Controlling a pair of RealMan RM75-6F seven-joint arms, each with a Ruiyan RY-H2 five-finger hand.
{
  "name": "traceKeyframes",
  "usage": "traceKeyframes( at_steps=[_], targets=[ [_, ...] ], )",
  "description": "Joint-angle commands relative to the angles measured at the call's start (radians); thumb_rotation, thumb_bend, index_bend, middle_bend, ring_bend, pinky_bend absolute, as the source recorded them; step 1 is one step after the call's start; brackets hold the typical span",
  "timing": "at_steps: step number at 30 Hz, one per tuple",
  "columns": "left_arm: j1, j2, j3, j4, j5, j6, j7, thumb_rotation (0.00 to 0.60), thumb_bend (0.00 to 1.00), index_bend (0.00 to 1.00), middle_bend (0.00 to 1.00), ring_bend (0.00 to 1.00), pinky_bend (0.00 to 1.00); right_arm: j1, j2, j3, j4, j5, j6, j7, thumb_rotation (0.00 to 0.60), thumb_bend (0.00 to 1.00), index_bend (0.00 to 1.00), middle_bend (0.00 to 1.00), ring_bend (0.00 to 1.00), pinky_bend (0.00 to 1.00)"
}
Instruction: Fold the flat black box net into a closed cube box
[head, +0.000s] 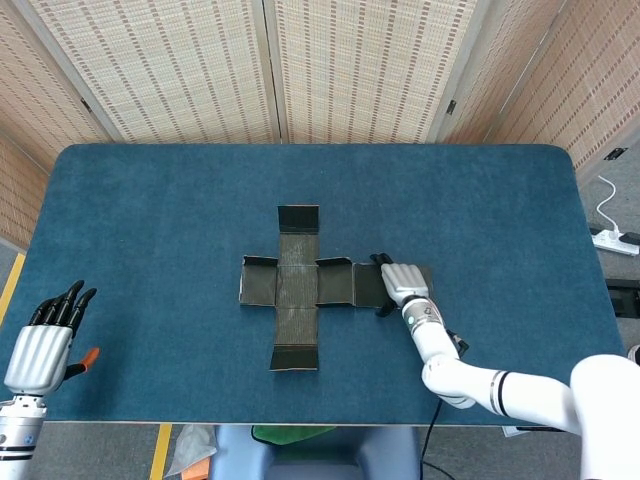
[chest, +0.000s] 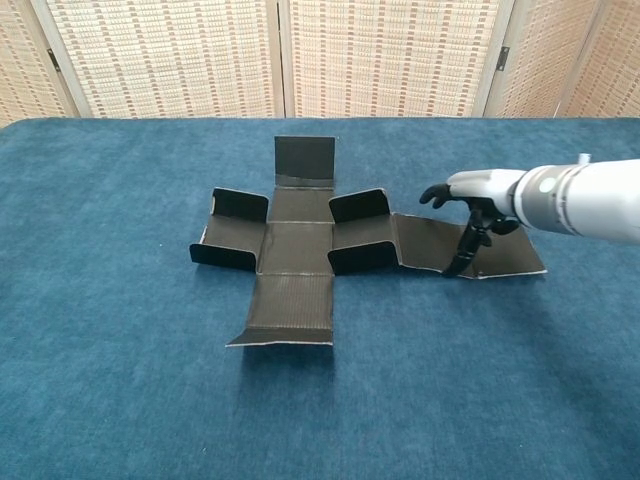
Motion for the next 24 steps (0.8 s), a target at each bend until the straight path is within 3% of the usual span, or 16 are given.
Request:
traceKeyframes(
  at_steps=[1,14,18,21,24],
  targets=[
    [-0.001,0.0,0.0,0.002,-0.005,-0.003,-0.002,0.6,0.22,0.14,0.13,0.16,0.19,0.036,-0.026,-0.009,0.038,0.045,-0.022,-0.014,0.6,0.12,0.0,0.03,0.73,0.95],
    [-0.009,-0.005,0.002,0.022,-0.017,-0.021,-0.016,0.6,0.22,0.14,0.13,0.16,0.19,0.136,-0.084,-0.036,0.135,0.158,-0.037,-0.038,0.6,0.14,0.02,0.06,0.74,0.96],
    [-0.027,-0.01,0.001,0.031,-0.007,-0.039,-0.024,0.6,0.22,0.14,0.13,0.16,0.19,0.158,-0.102,-0.042,0.151,0.174,-0.014,-0.053,0.6,0.18,0.23,0.15,0.75,0.97],
    [-0.052,-0.016,-0.004,0.047,0.002,-0.065,-0.034,0.6,0.22,0.16,0.13,0.16,0.19,0.155,-0.107,-0.032,0.145,0.154,0.002,-0.032,0.6,0.21,0.44,0.27,0.78,0.99],
    [-0.085,-0.037,-0.018,0.082,0.017,-0.085,-0.051,0.6,0.22,0.21,0.16,0.24,0.23,0.135,-0.103,-0.02,0.117,0.092,0.022,0.016,0.6,0.22,0.49,0.33,0.79,1.0]
  ],
)
